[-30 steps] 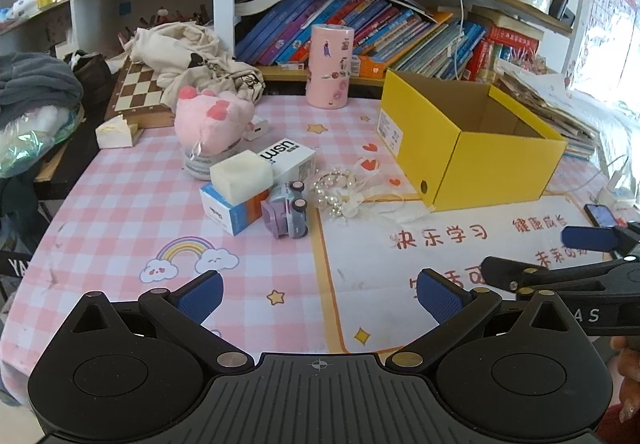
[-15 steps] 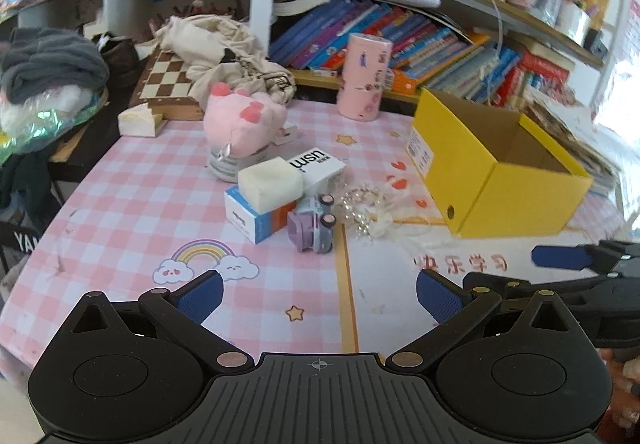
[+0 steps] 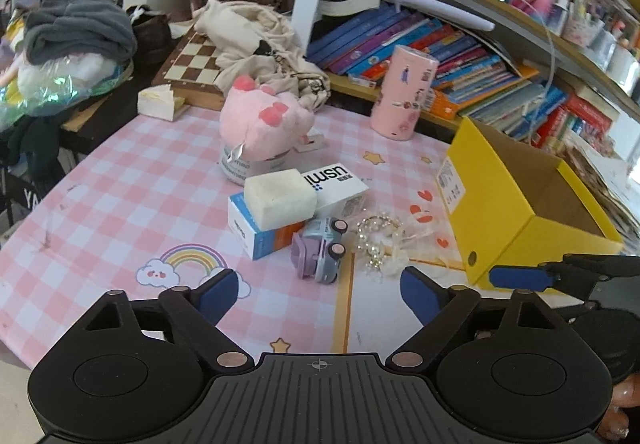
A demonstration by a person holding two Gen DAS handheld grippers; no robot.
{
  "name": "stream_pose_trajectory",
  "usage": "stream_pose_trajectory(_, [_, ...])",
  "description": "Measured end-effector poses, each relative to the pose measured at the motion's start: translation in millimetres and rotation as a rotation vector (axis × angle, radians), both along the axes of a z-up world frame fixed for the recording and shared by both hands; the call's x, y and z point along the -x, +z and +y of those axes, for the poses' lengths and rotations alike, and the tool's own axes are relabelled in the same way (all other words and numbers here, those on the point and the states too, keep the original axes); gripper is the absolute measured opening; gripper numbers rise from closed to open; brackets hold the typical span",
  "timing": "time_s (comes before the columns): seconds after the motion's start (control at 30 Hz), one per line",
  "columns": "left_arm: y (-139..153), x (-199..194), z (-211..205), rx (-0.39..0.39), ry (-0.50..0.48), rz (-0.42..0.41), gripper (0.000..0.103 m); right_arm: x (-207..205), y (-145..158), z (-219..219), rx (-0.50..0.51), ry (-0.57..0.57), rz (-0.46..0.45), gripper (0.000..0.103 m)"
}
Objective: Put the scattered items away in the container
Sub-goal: 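Move the left tool to the grey toy car and close on it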
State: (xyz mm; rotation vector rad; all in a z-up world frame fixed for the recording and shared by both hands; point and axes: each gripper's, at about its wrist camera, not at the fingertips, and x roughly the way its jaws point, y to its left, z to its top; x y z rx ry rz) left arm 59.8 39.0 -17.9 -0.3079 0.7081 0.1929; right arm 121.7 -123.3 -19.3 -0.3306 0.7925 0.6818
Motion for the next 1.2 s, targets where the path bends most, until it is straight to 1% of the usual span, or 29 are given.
stream_pose_trajectory(0.03, [-2.5, -3.3, -0.1, 0.007, 0.009, 0.006, 0.077, -2.6, -2.7, 1.5, 0.012, 0.023, -0.002, 0.057])
stream_pose_trajectory(0.1, [-7.4, -10.2, -0.9, 0.022, 0.021, 0.026, 0.065, -7.3, -8.4, 4.3, 0.035, 0.065, -0.007, 0.056])
stream_pose_trajectory(0.2, [-14.8, -21.5, -4.9, 0.023, 0.024, 0.054, 0.056, -14.9, -17.2, 7.3, 0.065, 0.111, -0.018, 0.056])
stream_pose_trajectory(0.37, [-26.3, -40.0, -13.0, -0.028, 0.024, 0.094, 0.054, -28.0, -30.2, 11.2, 0.086, 0.146, -0.028, 0.056])
stream_pose_trajectory(0.5, [-36.2, -51.5, -13.4, -0.051, 0.023, 0.124, 0.053, -39.2, -37.6, 12.2, 0.082, 0.149, -0.007, 0.056])
stream_pose_trajectory(0.57, [-40.4, -57.4, -14.6, -0.085, 0.02, 0.136, 0.053, -44.3, -40.9, 13.7, 0.08, 0.148, 0.001, 0.057])
stream_pose_trajectory(0.63, [-43.7, -63.0, -14.8, -0.108, 0.013, 0.143, 0.053, -48.3, -43.6, 16.4, 0.079, 0.151, -0.001, 0.061])
stream_pose_trajectory(0.83, [-51.0, -76.7, -11.8, -0.116, 0.004, 0.157, 0.053, -56.9, -51.6, 25.9, 0.078, 0.161, -0.018, 0.063])
stream_pose_trajectory(0.97, [-56.2, -82.9, -9.7, -0.116, 0.009, 0.164, 0.053, -64.8, -57.2, 31.3, 0.066, 0.151, -0.008, 0.065])
stream_pose_trajectory(1.03, [-59.1, -86.4, -8.4, -0.111, 0.01, 0.165, 0.053, -68.0, -60.1, 34.5, 0.064, 0.149, -0.006, 0.068])
stream_pose_trajectory(1.1, [-61.8, -89.1, -6.8, -0.102, 0.013, 0.169, 0.052, -70.4, -63.1, 38.0, 0.066, 0.148, -0.011, 0.069])
stream_pose_trajectory(1.2, [-64.0, -90.2, -3.1, -0.077, 0.023, 0.166, 0.05, -73.8, -66.0, 40.2, 0.062, 0.142, -0.017, 0.076])
